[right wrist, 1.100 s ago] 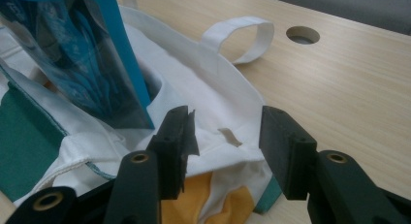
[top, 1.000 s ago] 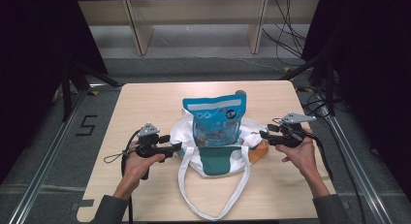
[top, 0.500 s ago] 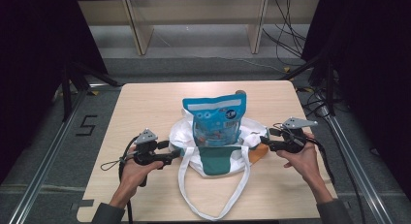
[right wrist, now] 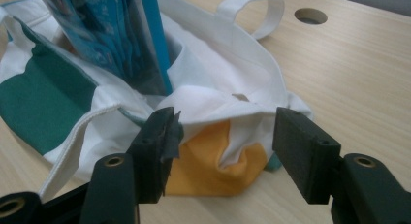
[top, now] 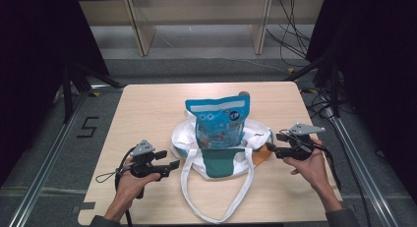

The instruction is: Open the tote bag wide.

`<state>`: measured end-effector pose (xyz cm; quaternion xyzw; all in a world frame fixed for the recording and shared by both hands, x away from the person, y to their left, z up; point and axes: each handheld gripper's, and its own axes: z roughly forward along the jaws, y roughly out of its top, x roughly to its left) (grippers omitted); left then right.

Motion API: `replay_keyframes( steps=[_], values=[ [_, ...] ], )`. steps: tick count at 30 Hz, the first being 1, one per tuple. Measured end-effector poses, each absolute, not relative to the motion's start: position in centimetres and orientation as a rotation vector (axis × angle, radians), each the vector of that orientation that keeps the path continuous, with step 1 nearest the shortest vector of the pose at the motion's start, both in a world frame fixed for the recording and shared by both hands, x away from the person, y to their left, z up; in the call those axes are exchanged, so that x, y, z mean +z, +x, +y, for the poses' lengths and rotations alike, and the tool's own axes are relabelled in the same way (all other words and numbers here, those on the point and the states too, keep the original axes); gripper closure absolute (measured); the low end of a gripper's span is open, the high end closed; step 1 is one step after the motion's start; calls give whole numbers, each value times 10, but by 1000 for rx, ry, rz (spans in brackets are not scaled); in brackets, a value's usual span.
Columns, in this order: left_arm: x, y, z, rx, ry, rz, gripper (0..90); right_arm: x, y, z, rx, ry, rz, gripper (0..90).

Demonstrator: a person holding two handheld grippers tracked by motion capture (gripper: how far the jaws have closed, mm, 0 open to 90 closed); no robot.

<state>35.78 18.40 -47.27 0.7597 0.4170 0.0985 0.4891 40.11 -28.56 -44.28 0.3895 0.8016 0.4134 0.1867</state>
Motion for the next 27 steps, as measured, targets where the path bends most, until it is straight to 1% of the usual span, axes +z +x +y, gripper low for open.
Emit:
replay_keyframes(
  steps=[1,4,14,18,26,27],
  values=[
    [-474,357,184,241,1855,1005,305,-443,397,-284,1156,1150,2275,410],
    [-478,354,183,247,1869,993,302,-446,396,-286,1152,1100,2275,398],
    [-488,336,177,254,1884,969,284,-451,372,-293,1155,1116,2268,379],
    [-489,328,177,279,1887,976,282,-457,356,-292,1148,1130,2314,360],
    [-495,313,176,276,1875,1006,267,-472,335,-294,1108,1105,2367,356],
    [-496,312,176,278,1894,998,267,-474,332,-293,1089,1120,2376,354]
  ],
)
